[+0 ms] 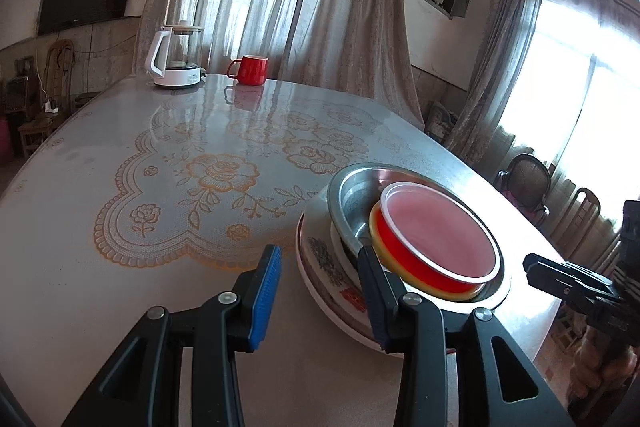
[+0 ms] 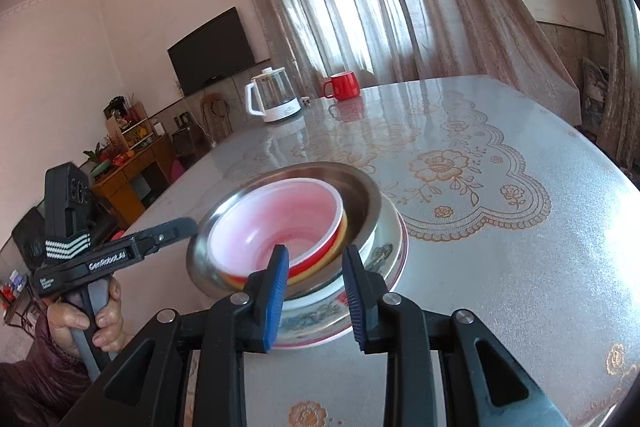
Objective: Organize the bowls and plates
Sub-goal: 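Open both grippers and release the steel bowl on the plates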
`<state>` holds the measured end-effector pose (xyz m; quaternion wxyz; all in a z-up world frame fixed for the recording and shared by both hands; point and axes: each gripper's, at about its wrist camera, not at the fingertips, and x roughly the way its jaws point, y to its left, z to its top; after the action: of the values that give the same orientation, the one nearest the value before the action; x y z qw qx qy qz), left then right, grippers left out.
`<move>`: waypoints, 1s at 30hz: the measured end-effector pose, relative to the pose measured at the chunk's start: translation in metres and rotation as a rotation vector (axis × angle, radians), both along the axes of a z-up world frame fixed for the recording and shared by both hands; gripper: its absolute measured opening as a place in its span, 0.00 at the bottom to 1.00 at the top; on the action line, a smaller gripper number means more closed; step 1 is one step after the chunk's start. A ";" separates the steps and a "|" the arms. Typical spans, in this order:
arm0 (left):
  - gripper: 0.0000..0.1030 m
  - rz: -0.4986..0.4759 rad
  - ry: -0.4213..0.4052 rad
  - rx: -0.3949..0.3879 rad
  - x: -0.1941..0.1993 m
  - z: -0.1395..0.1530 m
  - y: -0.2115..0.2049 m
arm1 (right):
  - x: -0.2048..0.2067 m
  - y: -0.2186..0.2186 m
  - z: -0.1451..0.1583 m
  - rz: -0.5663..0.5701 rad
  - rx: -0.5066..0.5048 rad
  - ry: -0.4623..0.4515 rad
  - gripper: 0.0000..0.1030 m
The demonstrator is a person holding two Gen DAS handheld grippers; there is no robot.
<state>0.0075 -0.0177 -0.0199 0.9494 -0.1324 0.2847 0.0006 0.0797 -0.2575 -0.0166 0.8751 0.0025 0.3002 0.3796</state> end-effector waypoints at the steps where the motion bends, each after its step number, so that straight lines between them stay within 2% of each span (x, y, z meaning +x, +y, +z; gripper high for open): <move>1: 0.40 -0.001 0.011 0.007 -0.001 -0.004 -0.001 | -0.008 0.002 -0.002 0.023 -0.012 -0.010 0.27; 4: 0.40 -0.006 0.059 0.001 0.000 -0.019 -0.001 | -0.025 0.012 -0.013 0.060 -0.065 -0.039 0.26; 9: 0.39 -0.017 0.050 -0.036 -0.005 -0.021 0.003 | -0.033 0.026 -0.026 0.086 -0.116 -0.039 0.27; 14: 0.39 -0.029 0.040 -0.007 0.001 -0.019 0.009 | -0.034 0.028 -0.028 0.126 -0.128 -0.019 0.27; 17: 0.39 -0.038 0.037 -0.022 0.008 -0.020 0.020 | -0.029 0.036 -0.029 0.166 -0.188 -0.018 0.27; 20: 0.39 -0.063 0.068 -0.074 0.019 -0.022 0.028 | -0.020 0.043 -0.026 0.235 -0.232 -0.006 0.27; 23: 0.39 -0.092 0.077 -0.055 0.028 -0.014 0.029 | -0.006 0.043 -0.024 0.309 -0.239 0.058 0.27; 25: 0.39 -0.069 0.111 -0.024 0.038 -0.006 0.031 | 0.004 0.042 -0.020 0.334 -0.240 0.106 0.27; 27: 0.39 -0.027 0.160 -0.051 0.049 0.003 0.040 | 0.020 0.042 -0.017 0.351 -0.213 0.217 0.27; 30: 0.40 0.020 0.230 -0.095 0.056 0.016 0.049 | 0.037 0.045 -0.003 0.345 -0.205 0.334 0.28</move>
<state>0.0631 0.0314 -0.0037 0.9031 -0.1791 0.3901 0.0116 0.1168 -0.2126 -0.0195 0.7314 -0.0747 0.4733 0.4853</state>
